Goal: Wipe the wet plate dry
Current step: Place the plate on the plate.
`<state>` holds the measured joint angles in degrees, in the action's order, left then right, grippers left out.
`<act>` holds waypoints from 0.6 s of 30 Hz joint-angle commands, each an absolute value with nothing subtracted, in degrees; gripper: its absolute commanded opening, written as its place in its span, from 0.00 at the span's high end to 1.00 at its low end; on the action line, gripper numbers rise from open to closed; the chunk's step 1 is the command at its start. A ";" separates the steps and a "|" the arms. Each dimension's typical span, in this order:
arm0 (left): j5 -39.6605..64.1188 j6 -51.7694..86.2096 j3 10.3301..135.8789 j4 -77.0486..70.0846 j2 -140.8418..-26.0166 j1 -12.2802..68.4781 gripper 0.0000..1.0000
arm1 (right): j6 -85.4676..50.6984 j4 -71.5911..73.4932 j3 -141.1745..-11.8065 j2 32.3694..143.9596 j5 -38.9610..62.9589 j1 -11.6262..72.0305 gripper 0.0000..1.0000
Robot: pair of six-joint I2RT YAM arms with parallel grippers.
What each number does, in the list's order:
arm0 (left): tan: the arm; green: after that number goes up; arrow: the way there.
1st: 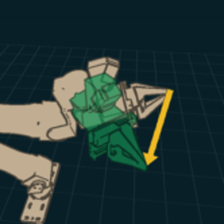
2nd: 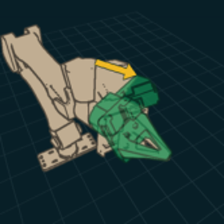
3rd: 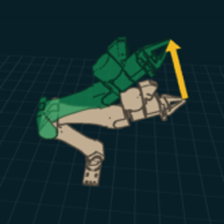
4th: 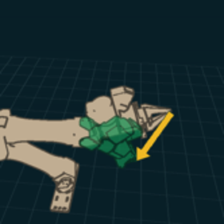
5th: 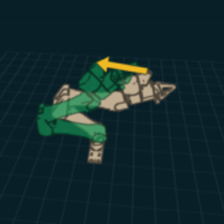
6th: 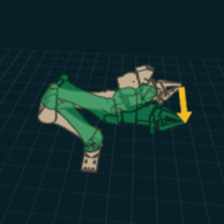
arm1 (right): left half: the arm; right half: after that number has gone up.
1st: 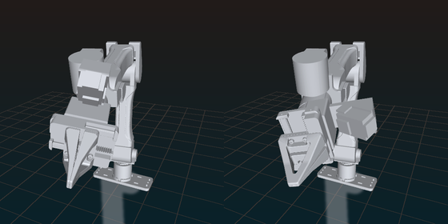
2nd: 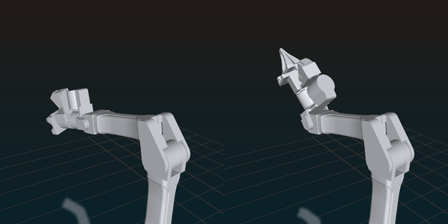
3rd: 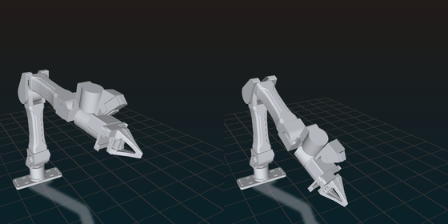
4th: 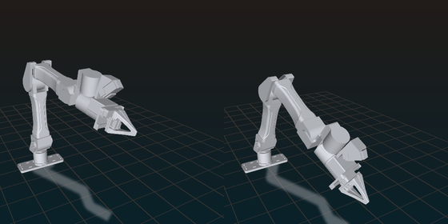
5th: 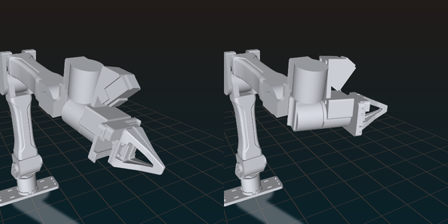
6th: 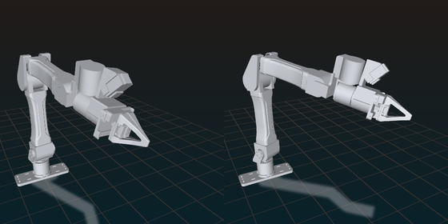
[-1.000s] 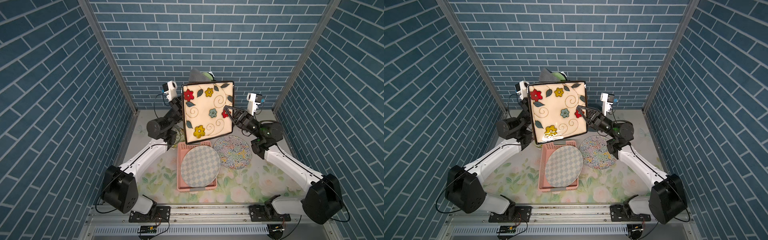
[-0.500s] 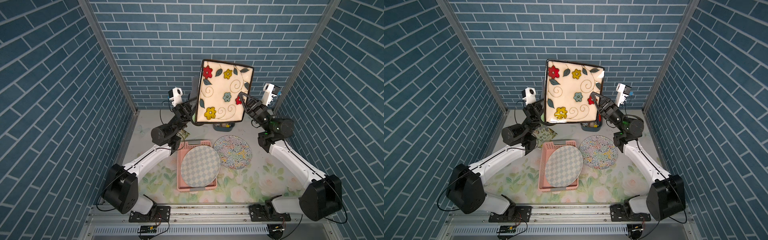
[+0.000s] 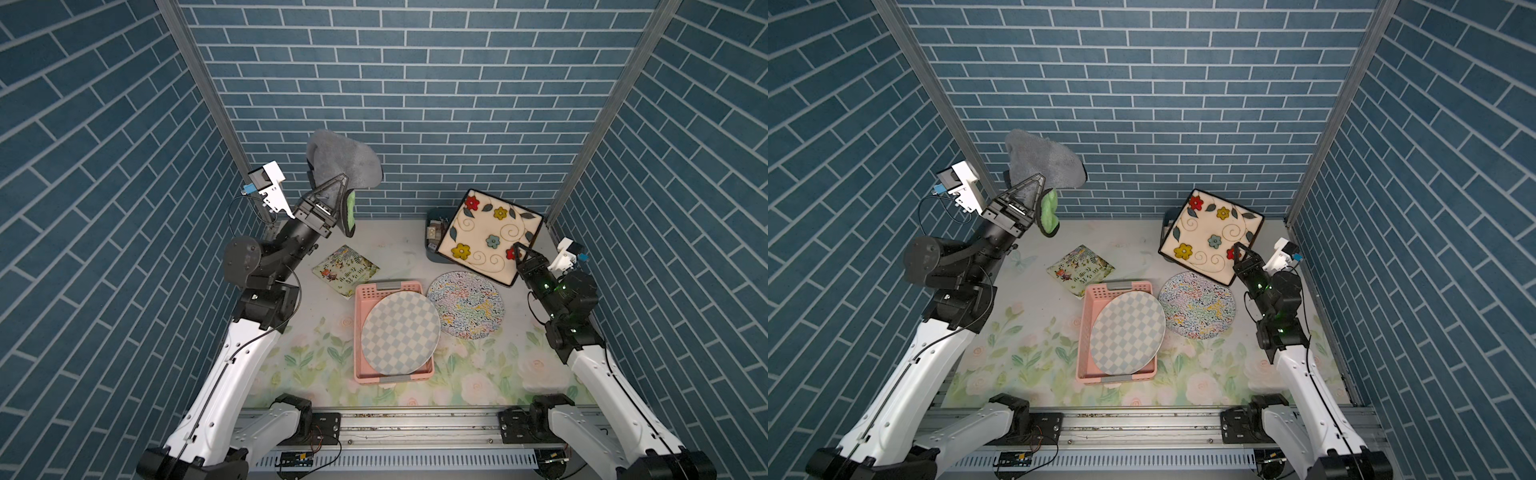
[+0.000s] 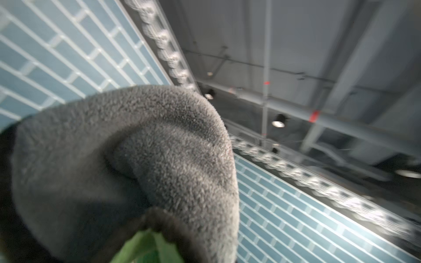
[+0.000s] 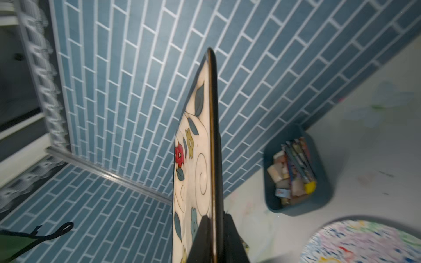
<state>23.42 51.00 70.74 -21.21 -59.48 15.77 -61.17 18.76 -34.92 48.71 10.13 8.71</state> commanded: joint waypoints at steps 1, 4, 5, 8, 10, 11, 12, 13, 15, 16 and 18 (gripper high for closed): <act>9.11 30.06 68.63 6.44 -59.92 15.64 1.00 | -56.11 11.36 -34.99 44.01 2.77 8.76 1.00; 8.39 28.28 66.21 7.37 -59.77 15.64 1.00 | -53.15 8.29 -33.08 43.36 2.06 8.73 1.00; 8.49 28.10 65.57 7.60 -59.73 15.64 1.00 | -52.37 8.02 -32.37 43.44 2.18 8.64 1.00; 9.20 27.95 63.72 7.54 -59.66 15.64 1.00 | -50.09 10.17 -30.51 46.12 6.81 8.66 1.00; 10.47 27.59 62.85 7.37 -60.01 15.64 1.00 | -49.00 12.67 -29.19 49.27 11.38 8.70 1.00; 10.91 27.21 62.70 7.70 -60.42 15.64 1.00 | -48.93 13.49 -28.55 50.62 13.12 8.70 1.00; 11.17 26.71 62.47 8.20 -60.78 15.64 1.00 | -49.03 14.82 -27.71 51.91 14.53 8.70 1.00; 11.24 25.97 62.05 8.73 -61.05 15.64 1.00 | -49.04 16.10 -26.77 53.06 15.67 8.75 1.00; 11.48 25.41 60.53 8.80 -61.09 15.64 1.00 | -48.96 17.89 -24.78 54.62 17.12 8.78 1.00; 11.87 25.45 59.53 8.00 -60.99 15.64 1.00 | -48.89 18.86 -23.53 55.39 17.67 8.79 1.00; 13.95 26.16 56.39 5.42 -60.67 15.64 1.00 | -48.76 19.88 -21.05 57.41 18.24 8.77 1.00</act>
<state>11.84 27.53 59.33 7.29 -60.82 15.77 -49.32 7.03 -21.39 57.04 13.89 8.62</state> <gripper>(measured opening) 0.147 0.112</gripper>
